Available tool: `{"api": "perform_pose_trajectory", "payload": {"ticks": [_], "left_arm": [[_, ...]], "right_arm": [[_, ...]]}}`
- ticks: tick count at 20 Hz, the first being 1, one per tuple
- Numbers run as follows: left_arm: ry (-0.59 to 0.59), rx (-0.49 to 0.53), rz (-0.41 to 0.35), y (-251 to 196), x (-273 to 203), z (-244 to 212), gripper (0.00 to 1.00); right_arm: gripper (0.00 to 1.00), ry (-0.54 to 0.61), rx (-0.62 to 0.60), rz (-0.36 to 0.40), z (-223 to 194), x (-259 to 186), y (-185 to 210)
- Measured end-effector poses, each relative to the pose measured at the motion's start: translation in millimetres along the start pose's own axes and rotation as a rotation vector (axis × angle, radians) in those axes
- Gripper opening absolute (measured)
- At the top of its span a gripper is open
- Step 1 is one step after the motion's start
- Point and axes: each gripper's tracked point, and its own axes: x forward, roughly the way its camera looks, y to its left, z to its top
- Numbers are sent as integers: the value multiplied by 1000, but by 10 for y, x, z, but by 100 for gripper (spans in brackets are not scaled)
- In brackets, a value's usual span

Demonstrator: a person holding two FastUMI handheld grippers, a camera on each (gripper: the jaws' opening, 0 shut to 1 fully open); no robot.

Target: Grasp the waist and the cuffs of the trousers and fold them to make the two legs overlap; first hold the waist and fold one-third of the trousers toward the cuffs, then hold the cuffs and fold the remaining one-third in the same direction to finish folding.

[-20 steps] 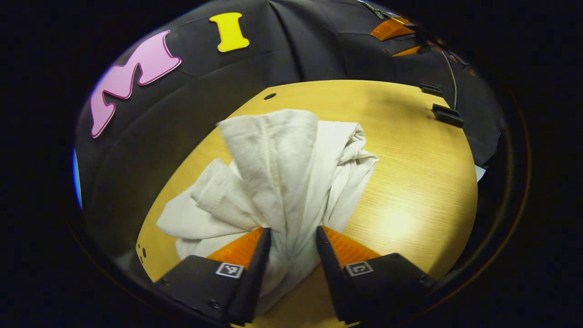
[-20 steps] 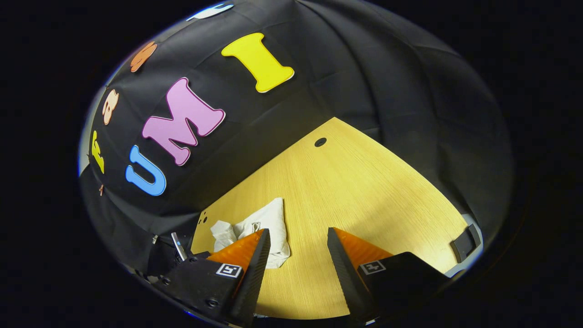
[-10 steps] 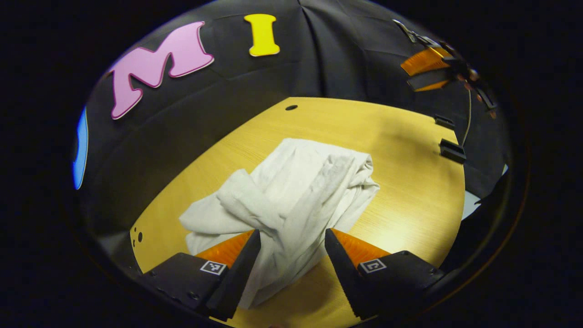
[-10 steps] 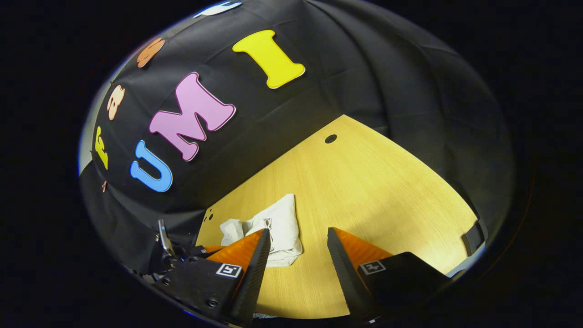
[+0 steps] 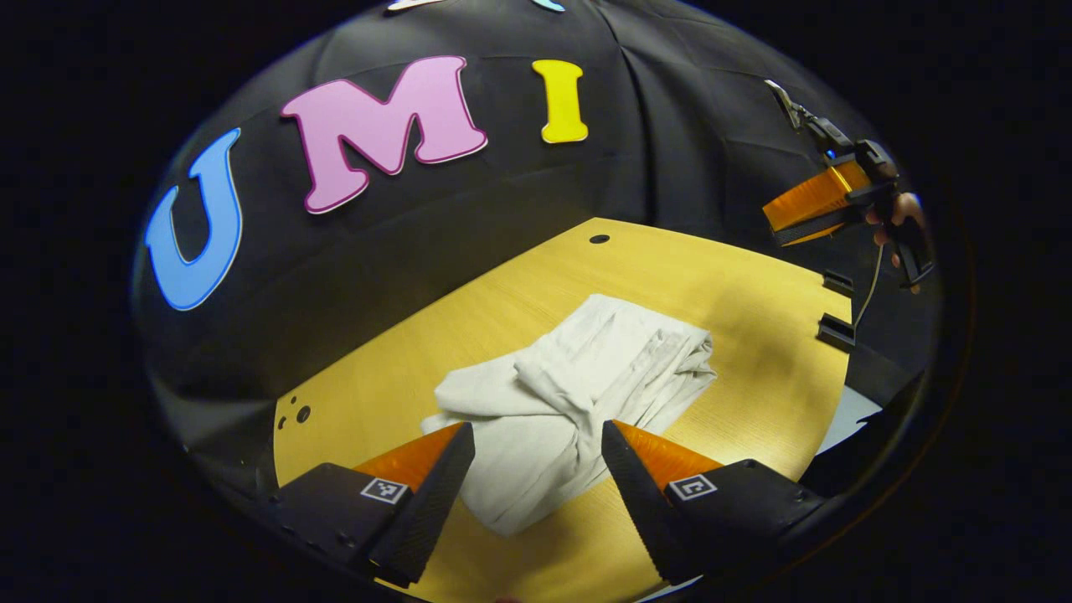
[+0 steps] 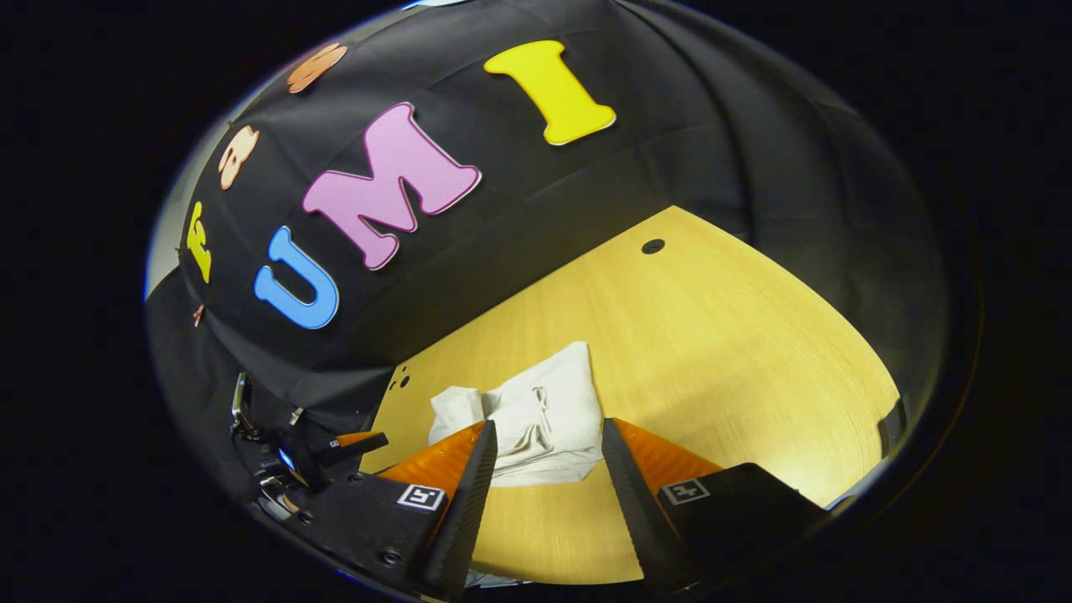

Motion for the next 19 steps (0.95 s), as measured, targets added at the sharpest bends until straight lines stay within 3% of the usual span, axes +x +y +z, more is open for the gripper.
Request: {"api": "perform_pose_trajectory", "payload": {"ticks": [4,8,19], "left_arm": [[25,-87,77,302,-206,-156,97],[34,-162,120,477,-377,-314,97],[-18,-367,125,675,-715,-506,97]], "right_arm": [[78,12,-35,12,-137,68,229],[96,52,-34,30,-352,95,408],[98,56,-130,23,-578,214,742]]}}
